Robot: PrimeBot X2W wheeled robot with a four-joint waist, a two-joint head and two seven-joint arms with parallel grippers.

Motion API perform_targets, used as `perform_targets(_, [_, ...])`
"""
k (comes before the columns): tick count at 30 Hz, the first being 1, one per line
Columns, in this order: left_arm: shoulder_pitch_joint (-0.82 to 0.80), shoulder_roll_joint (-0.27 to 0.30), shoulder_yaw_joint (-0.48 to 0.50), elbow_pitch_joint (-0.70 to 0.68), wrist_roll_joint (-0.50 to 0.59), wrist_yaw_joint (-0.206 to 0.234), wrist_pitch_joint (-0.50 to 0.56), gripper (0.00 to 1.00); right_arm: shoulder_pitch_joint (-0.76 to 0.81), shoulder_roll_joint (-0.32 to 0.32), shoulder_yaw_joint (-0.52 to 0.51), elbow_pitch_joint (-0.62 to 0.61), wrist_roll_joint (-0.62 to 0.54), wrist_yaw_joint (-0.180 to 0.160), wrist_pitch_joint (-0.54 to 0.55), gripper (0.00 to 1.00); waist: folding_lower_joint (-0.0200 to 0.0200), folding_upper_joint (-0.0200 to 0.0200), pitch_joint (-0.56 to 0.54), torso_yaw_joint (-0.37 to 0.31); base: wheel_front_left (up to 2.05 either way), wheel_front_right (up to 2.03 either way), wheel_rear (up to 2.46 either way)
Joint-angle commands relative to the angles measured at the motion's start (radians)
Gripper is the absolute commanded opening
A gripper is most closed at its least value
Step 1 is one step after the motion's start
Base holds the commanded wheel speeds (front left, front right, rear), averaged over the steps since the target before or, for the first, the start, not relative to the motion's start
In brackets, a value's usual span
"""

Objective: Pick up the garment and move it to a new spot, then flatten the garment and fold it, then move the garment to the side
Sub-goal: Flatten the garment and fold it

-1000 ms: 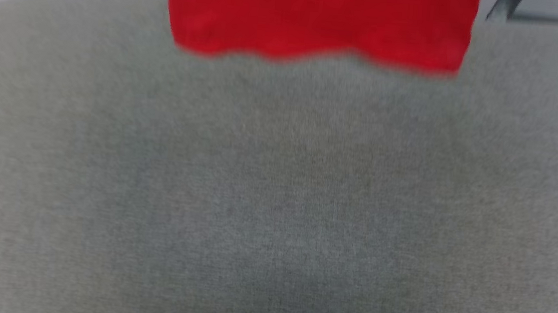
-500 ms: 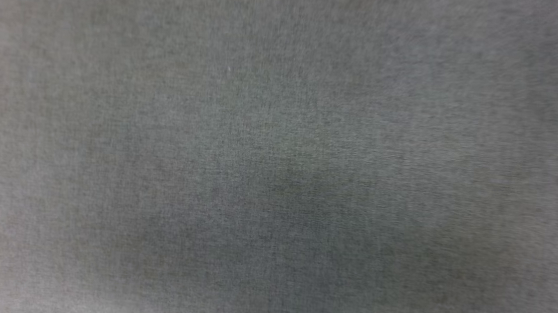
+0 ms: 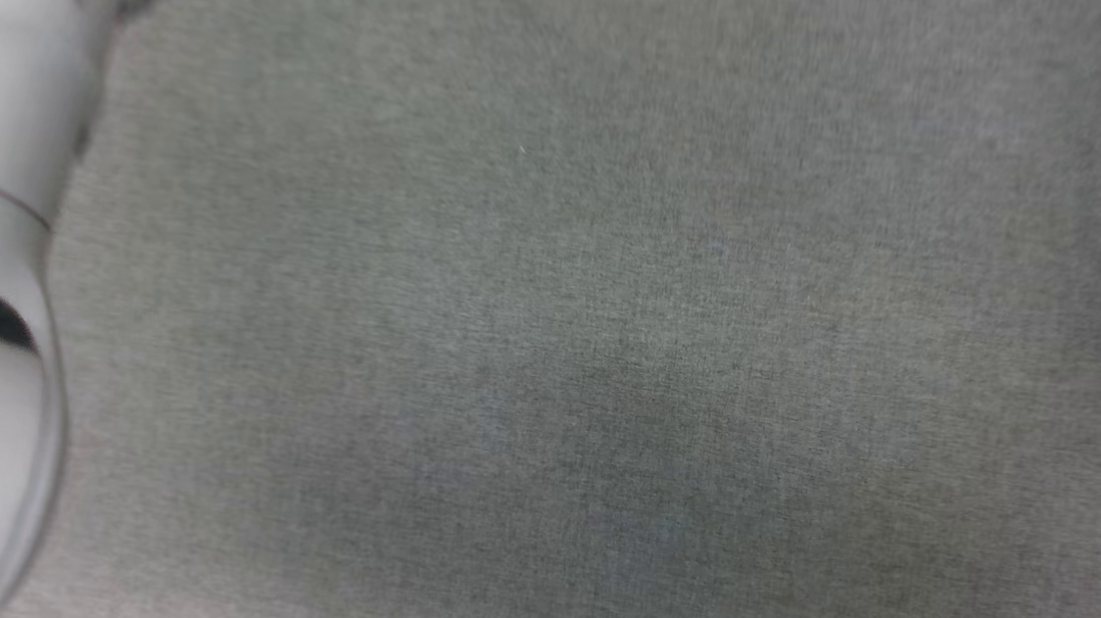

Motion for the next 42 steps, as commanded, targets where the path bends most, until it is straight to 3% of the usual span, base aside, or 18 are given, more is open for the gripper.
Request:
perform_targets(1, [0.062, 0.003, -0.023, -0.013, -0.004, -0.002, 0.024, 0.0, 0.041, -0.006, 0.046, 0.033, 0.035, 0.0, 0.004, 0.0, -0.0001, -0.0001, -0.147, 0.002, 0.0, 0.0, 0.0])
perform_targets(5, [0.175, 0.023, -0.054, -0.043, -0.032, -0.001, 0.079, 0.0, 0.127, -0.025, 0.141, 0.085, 0.151, 0.0, 0.052, 0.0, -0.0001, -0.0001, -0.253, 0.002, 0.0, 0.0, 0.0])
perform_targets(11, [0.333, 0.073, -0.102, -0.121, -0.071, -0.001, 0.131, 0.0, 0.311, -0.102, 0.26, 0.032, 0.361, 0.0, 0.175, 0.0, -0.0001, -0.0001, -0.388, 0.005, 0.0, 0.0, 0.0])
perform_targets(17, [0.502, 0.142, -0.138, -0.226, -0.108, -0.001, 0.181, 0.0, 0.564, -0.211, 0.353, -0.152, 0.587, 0.0, 0.35, 0.0, -0.0001, -0.0001, -0.494, 0.005, 0.0, 0.0, 0.0])
perform_targets(22, [0.68, 0.216, -0.151, -0.359, -0.141, 0.013, 0.224, 0.0, 0.786, -0.325, 0.395, -0.365, 0.705, 0.0, 0.442, 0.0, -0.0001, -0.0001, -0.555, 0.007, 0.0, 0.0, 0.0])
perform_targets(27, [0.885, 0.305, -0.16, -0.604, -0.161, 0.11, 0.243, 0.0, 1.001, -0.409, 0.38, -0.559, 0.755, 0.0, 0.473, 0.0, -0.0001, -0.0001, -0.585, 0.016, 0.0, 0.0, 0.0])
perform_targets(32, [1.093, 0.427, -0.153, -0.909, -0.175, 0.268, 0.243, 0.0, 1.21, -0.441, 0.317, -0.708, 0.742, 0.0, 0.496, 0.0, -0.0001, -0.0001, -0.594, 0.021, 0.0, 0.0, 0.0])
perform_targets(35, [1.208, 0.496, -0.151, -1.076, -0.185, 0.363, 0.245, 0.0, 1.325, -0.436, 0.276, -0.781, 0.721, 0.0, 0.516, 0.0, -0.0001, -0.0001, -0.592, 0.023, 0.0, 0.0, 0.0])
perform_targets(36, [1.208, 0.496, -0.151, -1.076, -0.185, 0.363, 0.245, 0.0, 1.325, -0.436, 0.276, -0.781, 0.721, 0.0, 0.516, 0.0, -0.0001, -0.0001, -0.592, 0.023, 0.0, 0.0, 0.0])
perform_targets(37, [1.276, 0.537, -0.149, -1.172, -0.192, 0.421, 0.249, 0.0, 1.395, -0.428, 0.256, -0.83, 0.711, 0.0, 0.535, 0.0, -0.0001, -0.0001, -0.59, 0.023, 0.0, 0.0, 0.0])
perform_targets(38, [1.308, 0.556, -0.148, -1.211, -0.196, 0.449, 0.252, 0.0, 1.426, -0.422, 0.237, -0.848, 0.713, 0.0, 0.544, 0.0, -0.0001, -0.0001, -0.589, 0.024, 0.0, 0.0, 0.0])
perform_targets(42, [1.417, 0.609, -0.14, -1.349, -0.216, 0.544, 0.238, 0.0, 1.552, -0.402, 0.18, -0.932, 0.695, 0.0, 0.587, 0.0, -0.0001, -0.0001, -0.581, 0.03, 0.0, 0.0, 0.0])
